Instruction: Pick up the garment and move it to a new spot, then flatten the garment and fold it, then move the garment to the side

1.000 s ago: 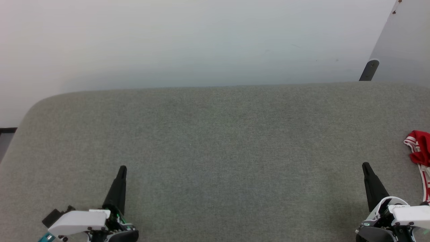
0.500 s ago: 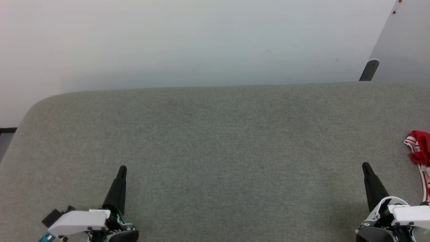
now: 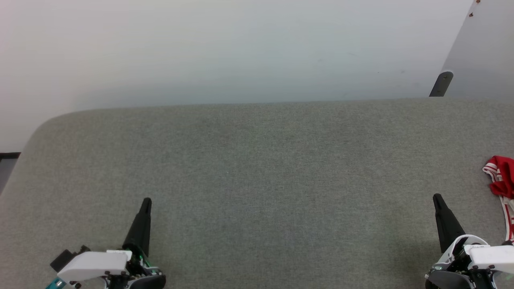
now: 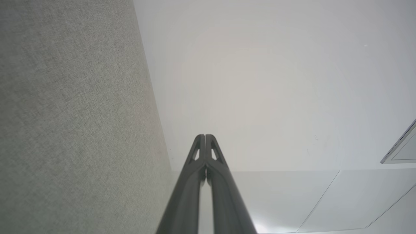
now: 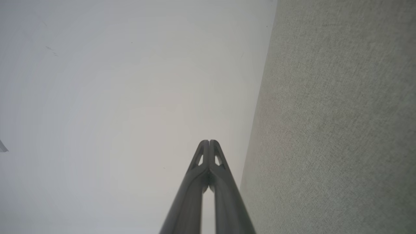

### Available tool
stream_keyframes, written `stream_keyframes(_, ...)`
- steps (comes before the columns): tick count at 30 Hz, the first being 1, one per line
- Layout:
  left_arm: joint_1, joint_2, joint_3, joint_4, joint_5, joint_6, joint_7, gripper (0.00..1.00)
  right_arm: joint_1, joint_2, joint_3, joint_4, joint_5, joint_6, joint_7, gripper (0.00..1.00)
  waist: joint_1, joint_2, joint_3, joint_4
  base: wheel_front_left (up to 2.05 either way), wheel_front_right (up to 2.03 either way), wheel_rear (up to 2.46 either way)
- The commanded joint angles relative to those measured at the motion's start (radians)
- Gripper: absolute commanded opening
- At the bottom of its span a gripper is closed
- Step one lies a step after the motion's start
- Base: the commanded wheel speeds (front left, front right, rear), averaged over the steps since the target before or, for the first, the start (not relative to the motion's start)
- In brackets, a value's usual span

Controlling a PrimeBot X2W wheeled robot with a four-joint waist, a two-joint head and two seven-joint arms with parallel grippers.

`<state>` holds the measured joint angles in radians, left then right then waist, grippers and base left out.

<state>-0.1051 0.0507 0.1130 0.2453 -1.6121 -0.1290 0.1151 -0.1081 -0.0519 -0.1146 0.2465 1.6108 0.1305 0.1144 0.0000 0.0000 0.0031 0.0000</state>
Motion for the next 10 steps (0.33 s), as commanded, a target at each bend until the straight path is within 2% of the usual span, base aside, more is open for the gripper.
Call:
stream_keyframes(1,-0.010,-0.001,0.003,0.001,-0.001,-0.003,0.002,0.00,-0.004,0.004,0.001,0.000,0.004,0.000,0.000,0.00,0.0000,0.0000,0.000,0.000,0.00,0.00,0.00)
stream_keyframes(10,-0.010,-0.001,0.003,0.001,0.000,-0.003,0.002,0.00,-0.004,0.004,0.001,0.000,0.004,0.000,0.000,0.00,0.0000,0.0000,0.000,0.000,0.00,0.00,0.00)
